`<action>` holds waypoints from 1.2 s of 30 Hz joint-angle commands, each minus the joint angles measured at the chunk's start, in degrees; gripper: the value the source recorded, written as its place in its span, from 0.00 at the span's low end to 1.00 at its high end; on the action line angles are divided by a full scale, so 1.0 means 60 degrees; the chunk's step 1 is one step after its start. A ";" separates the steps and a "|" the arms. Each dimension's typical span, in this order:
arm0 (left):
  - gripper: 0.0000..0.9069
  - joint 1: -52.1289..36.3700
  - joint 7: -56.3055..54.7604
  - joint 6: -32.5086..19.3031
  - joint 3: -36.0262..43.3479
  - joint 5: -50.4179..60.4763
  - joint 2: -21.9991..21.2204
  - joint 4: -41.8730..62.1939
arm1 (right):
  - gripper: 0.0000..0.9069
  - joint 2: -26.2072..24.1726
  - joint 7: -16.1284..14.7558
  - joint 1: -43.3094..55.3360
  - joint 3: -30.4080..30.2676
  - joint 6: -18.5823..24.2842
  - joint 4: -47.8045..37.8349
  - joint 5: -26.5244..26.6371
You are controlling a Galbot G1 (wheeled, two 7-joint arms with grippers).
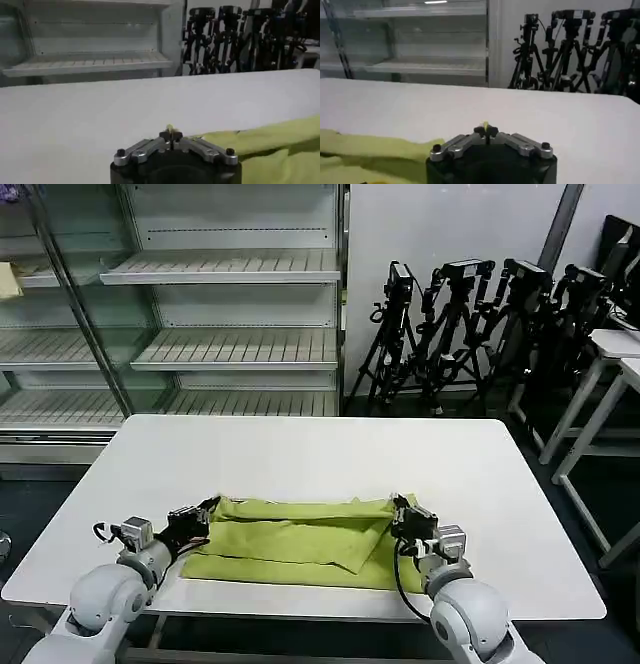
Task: Fold and organize the clothes.
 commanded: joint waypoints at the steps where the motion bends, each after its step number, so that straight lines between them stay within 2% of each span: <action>1: 0.02 0.0283 0.0008 0.0196 -0.0013 0.0073 -0.0001 -0.0163 | 0.00 -0.0012 -0.0025 -0.0397 0.0061 0.0025 0.0336 -0.0107; 9: 0.02 0.0555 0.0067 0.0287 -0.0100 0.0140 0.0044 -0.0339 | 0.00 0.0005 -0.0085 -0.0524 0.0171 0.0066 0.0250 -0.0164; 10: 0.03 0.0594 0.0116 0.0287 -0.0106 0.0151 0.0050 -0.0365 | 0.09 -0.0002 -0.0093 -0.0536 0.0180 0.0062 0.0253 -0.0187; 11: 0.56 0.0731 0.0118 0.0284 -0.0111 0.0193 0.0051 -0.0402 | 0.73 -0.0029 -0.0131 -0.0582 0.0192 0.0048 0.0259 -0.0341; 12: 1.00 0.0834 0.0083 0.0328 -0.0106 0.0470 0.0034 -0.0493 | 1.00 -0.0077 -0.0190 -0.0666 0.0207 -0.0003 0.0321 -0.0403; 20: 1.00 0.0985 -0.0040 0.0391 -0.0257 0.0597 -0.0026 -0.0682 | 1.00 -0.0157 -0.0194 -0.0979 0.0367 -0.0053 0.0535 -0.0439; 28: 1.00 0.1416 -0.0228 0.0456 -0.0799 0.0395 -0.0172 -0.1352 | 1.00 -0.0301 -0.0333 -0.1812 0.1218 0.0110 0.1132 -0.0423; 32: 1.00 0.1380 -0.0955 0.0437 -0.0749 -0.0249 -0.0286 -0.1573 | 1.00 -0.0337 -0.0373 -0.2268 0.1626 0.0276 0.1439 -0.0539; 34: 1.00 0.1222 -0.1968 0.0469 -0.0537 -0.0928 -0.0364 -0.1647 | 1.00 -0.0394 -0.0412 -0.2552 0.1864 0.0369 0.1665 -0.0574; 36: 1.00 0.1152 -0.2695 0.0791 -0.0457 -0.1582 -0.0458 -0.1783 | 1.00 -0.0419 -0.0413 -0.2689 0.1984 0.0390 0.1780 -0.0577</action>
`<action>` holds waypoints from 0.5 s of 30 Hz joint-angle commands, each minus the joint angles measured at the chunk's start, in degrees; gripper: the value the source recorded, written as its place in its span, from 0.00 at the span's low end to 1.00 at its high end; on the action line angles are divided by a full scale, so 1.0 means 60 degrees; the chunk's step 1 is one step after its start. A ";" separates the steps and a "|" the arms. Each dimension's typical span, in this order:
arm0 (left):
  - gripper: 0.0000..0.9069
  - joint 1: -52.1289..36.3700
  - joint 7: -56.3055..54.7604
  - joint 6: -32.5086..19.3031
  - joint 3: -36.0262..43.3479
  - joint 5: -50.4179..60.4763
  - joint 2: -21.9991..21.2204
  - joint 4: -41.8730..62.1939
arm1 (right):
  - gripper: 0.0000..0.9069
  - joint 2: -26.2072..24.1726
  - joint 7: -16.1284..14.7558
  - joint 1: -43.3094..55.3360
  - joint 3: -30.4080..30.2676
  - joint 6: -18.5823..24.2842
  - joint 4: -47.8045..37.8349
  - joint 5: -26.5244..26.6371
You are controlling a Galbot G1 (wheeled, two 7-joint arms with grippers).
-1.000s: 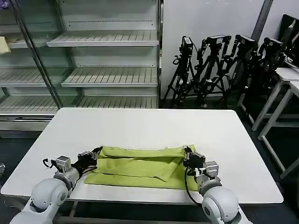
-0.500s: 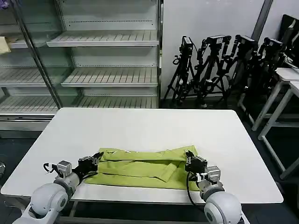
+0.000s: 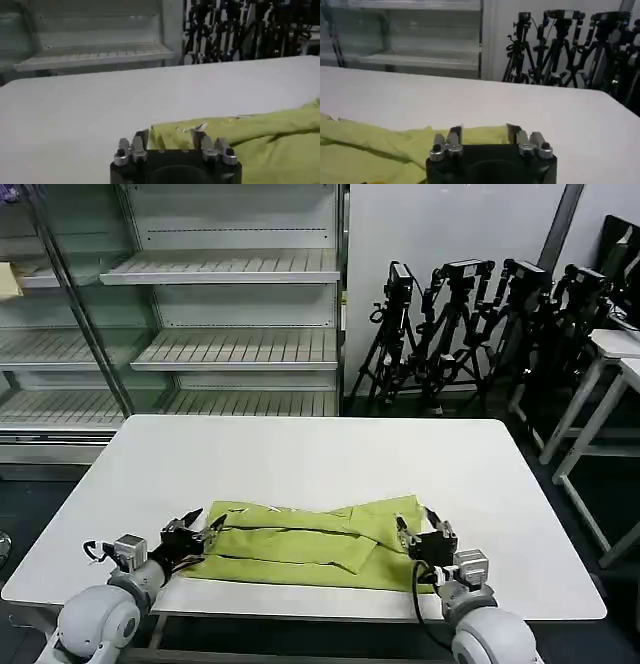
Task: Fold and organize the clothes.
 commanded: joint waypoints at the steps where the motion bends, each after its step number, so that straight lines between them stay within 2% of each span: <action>1: 1.00 0.0016 -0.2530 0.0407 0.0140 -0.2012 -0.0243 -0.0699 | 1.00 -0.0082 -0.0043 -0.1139 0.0979 0.0244 0.0789 -0.0126; 3: 1.00 0.0069 -0.2941 0.0617 0.0217 -0.2218 -0.0268 -0.0670 | 1.00 -0.0103 -0.0043 -0.1267 0.1060 0.0290 0.0858 -0.0124; 9: 1.00 0.0403 -0.3137 0.0526 0.0248 -0.2206 -0.0321 -0.0257 | 1.00 -0.0020 -0.0043 -0.1423 0.1044 0.0433 0.0782 -0.0197; 14: 1.00 0.0476 -0.2882 0.0070 0.0377 -0.2180 -0.0464 -0.0060 | 1.00 0.0024 -0.0047 -0.1399 0.0949 0.0474 0.0665 -0.0255; 15: 0.82 0.0440 -0.2871 0.0034 0.0402 -0.2186 -0.0511 0.0024 | 1.00 0.0036 -0.0042 -0.1393 0.0899 0.0478 0.0646 -0.0287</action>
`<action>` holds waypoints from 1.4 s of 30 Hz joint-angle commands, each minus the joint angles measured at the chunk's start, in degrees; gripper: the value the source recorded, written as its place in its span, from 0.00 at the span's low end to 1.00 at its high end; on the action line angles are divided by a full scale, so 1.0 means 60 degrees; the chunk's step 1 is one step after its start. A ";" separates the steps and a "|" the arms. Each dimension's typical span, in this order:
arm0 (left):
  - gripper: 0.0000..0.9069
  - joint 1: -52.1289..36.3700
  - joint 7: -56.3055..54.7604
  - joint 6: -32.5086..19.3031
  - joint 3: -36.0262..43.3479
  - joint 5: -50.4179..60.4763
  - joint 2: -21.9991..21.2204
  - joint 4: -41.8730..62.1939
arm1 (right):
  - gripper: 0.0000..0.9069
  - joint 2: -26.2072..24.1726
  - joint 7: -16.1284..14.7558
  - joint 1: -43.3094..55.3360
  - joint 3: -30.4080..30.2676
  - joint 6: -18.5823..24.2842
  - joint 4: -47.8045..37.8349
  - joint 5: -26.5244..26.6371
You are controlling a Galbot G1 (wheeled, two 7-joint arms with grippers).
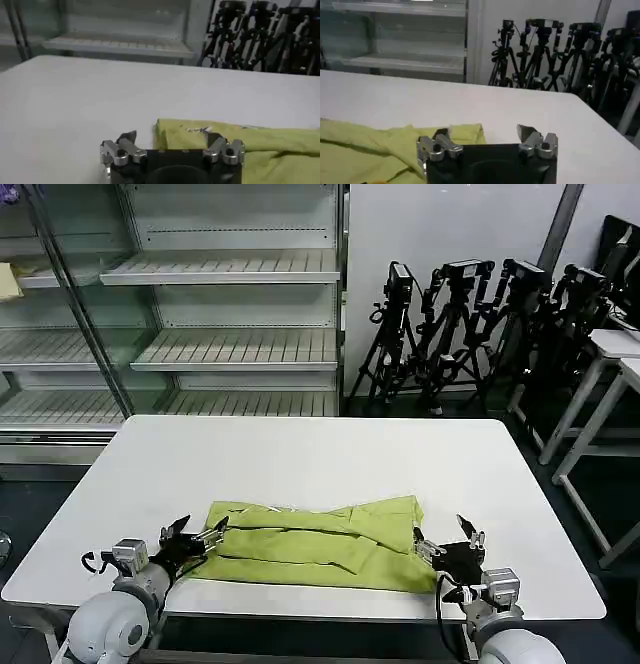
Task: Fold and organize the clothes.
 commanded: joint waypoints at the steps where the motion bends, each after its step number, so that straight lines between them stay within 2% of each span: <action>1: 0.63 0.0144 -0.0711 -0.0276 0.0183 -0.0646 -0.0222 0.0316 | 1.00 0.0019 -0.0002 -0.0373 0.0165 0.0102 0.0136 -0.0102; 2: 0.24 0.0147 -0.0693 -0.0293 0.0196 -0.0642 -0.0236 0.0337 | 1.00 0.0021 -0.0003 -0.0374 0.0152 0.0107 0.0126 -0.0107; 3: 0.02 0.0179 -0.0661 -0.0355 0.0239 -0.0628 -0.0262 0.0352 | 1.00 0.0027 0.0000 -0.0380 0.0135 0.0119 0.0106 -0.0139; 17: 0.02 -0.0047 -0.0596 -0.0863 0.0674 -0.0303 -0.0633 0.0643 | 1.00 0.0088 0.0013 -0.0474 -0.0030 0.0261 -0.0035 -0.0347; 26: 0.01 -0.0109 -0.0574 -0.0844 0.0828 0.0306 -0.0667 0.0674 | 1.00 0.0128 0.0019 -0.0504 -0.0093 0.0309 0.0003 -0.0427; 30: 0.01 -0.0209 -0.0244 -0.0748 0.0333 0.1059 -0.0205 0.0738 | 1.00 0.0104 0.0015 -0.0482 -0.0161 0.0336 -0.0057 -0.0481; 37: 0.01 -0.0135 0.0256 -0.0406 -0.1172 0.1382 0.1133 0.0961 | 1.00 0.0106 0.0017 -0.0371 -0.0344 0.0363 -0.0115 -0.0544; 42: 0.01 0.0207 0.0631 -0.0233 -0.2371 0.2409 0.2061 0.1150 | 1.00 0.0151 0.0024 -0.0287 -0.0506 0.0401 -0.0205 -0.0636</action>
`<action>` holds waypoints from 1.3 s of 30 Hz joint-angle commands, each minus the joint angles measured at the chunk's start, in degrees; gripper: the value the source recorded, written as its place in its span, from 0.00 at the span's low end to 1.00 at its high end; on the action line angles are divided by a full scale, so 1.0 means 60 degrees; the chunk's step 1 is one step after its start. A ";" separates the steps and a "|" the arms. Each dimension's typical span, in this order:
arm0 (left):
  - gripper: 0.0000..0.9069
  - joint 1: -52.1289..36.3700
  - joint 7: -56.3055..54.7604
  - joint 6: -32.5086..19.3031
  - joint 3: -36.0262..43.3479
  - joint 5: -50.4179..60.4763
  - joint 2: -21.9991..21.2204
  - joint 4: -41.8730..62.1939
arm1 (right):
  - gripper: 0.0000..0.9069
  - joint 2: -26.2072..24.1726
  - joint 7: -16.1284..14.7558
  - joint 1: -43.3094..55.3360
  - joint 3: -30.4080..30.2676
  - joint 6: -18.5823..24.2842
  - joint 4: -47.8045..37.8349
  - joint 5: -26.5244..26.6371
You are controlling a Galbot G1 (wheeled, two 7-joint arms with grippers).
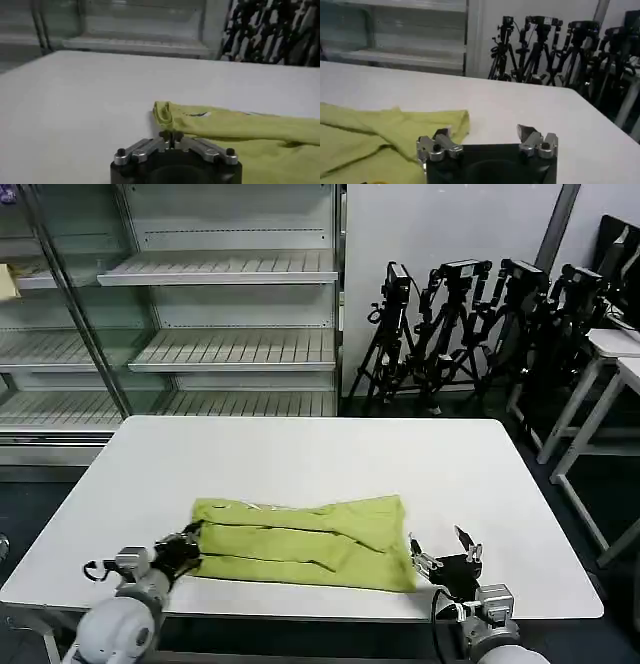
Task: Fold and organize the clothes.
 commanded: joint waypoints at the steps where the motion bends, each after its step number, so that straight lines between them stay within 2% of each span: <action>1: 0.01 0.0387 0.0802 0.0328 -0.2437 0.1826 0.2056 0.0300 | 1.00 0.0044 0.0010 0.0069 -0.0194 0.0036 -0.0084 -0.0093; 6: 0.01 0.0676 0.1215 0.0524 -0.3616 0.2442 0.3167 0.0325 | 1.00 0.0083 0.0005 0.0127 -0.0303 0.0052 -0.0092 -0.0153; 9: 0.01 0.0634 0.1125 0.0744 -0.3761 0.2314 0.3281 -0.0387 | 1.00 0.0126 0.0010 0.0135 -0.0333 0.0064 -0.0113 -0.0178; 14: 0.01 0.0631 0.0676 0.0852 -0.2664 0.2194 0.2735 -0.2005 | 1.00 0.0133 0.0009 0.0054 -0.0243 0.0093 -0.0105 -0.0203; 21: 0.01 -0.0237 -0.0291 0.0873 0.0852 0.1528 0.1556 -0.3177 | 1.00 0.0128 0.0008 -0.0160 -0.0008 0.0181 -0.0036 -0.0308; 24: 0.01 -0.0536 -0.0609 0.0881 0.1918 0.1146 0.1175 -0.3368 | 1.00 0.0134 0.0008 -0.0240 0.0077 0.0198 0.0000 -0.0331; 28: 0.01 -0.0691 -0.1048 0.0880 0.2794 0.0485 0.0877 -0.3401 | 1.00 0.0108 0.0006 -0.0303 0.0213 0.0214 0.0018 -0.0330; 39: 0.01 -0.1764 -0.2043 0.0878 0.3686 -0.0697 0.0279 -0.2398 | 1.00 0.0167 0.0002 -0.0224 0.0213 0.0246 -0.0072 -0.0381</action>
